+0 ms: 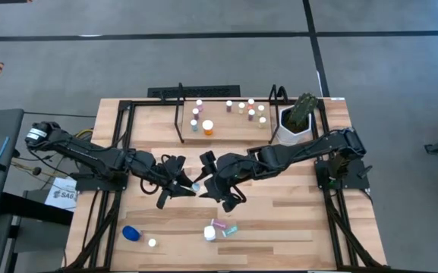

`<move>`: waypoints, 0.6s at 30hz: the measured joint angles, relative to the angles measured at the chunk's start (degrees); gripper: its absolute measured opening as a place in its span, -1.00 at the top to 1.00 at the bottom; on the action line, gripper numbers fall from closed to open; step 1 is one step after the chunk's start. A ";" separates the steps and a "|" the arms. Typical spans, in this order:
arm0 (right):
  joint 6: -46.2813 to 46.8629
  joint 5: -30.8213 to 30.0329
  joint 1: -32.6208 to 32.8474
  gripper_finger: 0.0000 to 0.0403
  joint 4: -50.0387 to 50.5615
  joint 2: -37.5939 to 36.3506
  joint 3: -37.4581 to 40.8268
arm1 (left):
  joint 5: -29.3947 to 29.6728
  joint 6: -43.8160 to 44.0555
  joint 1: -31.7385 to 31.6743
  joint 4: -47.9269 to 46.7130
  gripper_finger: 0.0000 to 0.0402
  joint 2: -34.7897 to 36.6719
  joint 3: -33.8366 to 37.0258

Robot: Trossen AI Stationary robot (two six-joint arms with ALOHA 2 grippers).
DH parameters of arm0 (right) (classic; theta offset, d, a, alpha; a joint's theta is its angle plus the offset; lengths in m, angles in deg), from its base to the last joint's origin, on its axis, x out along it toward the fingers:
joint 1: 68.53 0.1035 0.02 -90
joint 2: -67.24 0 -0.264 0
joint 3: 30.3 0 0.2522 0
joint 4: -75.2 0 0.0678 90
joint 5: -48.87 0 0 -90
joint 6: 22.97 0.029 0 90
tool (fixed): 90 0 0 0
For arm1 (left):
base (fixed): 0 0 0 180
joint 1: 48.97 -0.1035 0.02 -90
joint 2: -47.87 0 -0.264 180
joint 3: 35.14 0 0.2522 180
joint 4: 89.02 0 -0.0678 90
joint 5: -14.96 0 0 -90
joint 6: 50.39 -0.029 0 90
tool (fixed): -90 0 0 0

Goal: Pick and place medicine bottles onto shelf by color
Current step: Put the yellow pill bottle on the shelf

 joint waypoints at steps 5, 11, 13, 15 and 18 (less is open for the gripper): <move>0.17 1.84 -0.03 -0.19 -1.60 0.00 0.00 | -0.29 -0.12 0.81 0.61 0.53 0.02 0.00; 0.23 5.10 -0.05 -0.19 -3.39 -0.01 0.00 | -0.48 -0.22 1.46 1.45 0.53 0.02 0.00; 0.23 5.28 -0.05 -0.19 -3.94 -0.01 0.00 | -0.40 -0.20 1.44 1.60 0.53 0.02 0.00; 0.23 5.62 -0.03 -0.19 -4.07 -0.01 0.00 | -0.36 -0.22 1.40 1.83 0.53 0.02 0.00; 0.22 5.92 -0.33 -0.19 -4.14 -0.01 0.00 | -0.73 -0.65 1.42 1.59 0.53 0.02 -0.33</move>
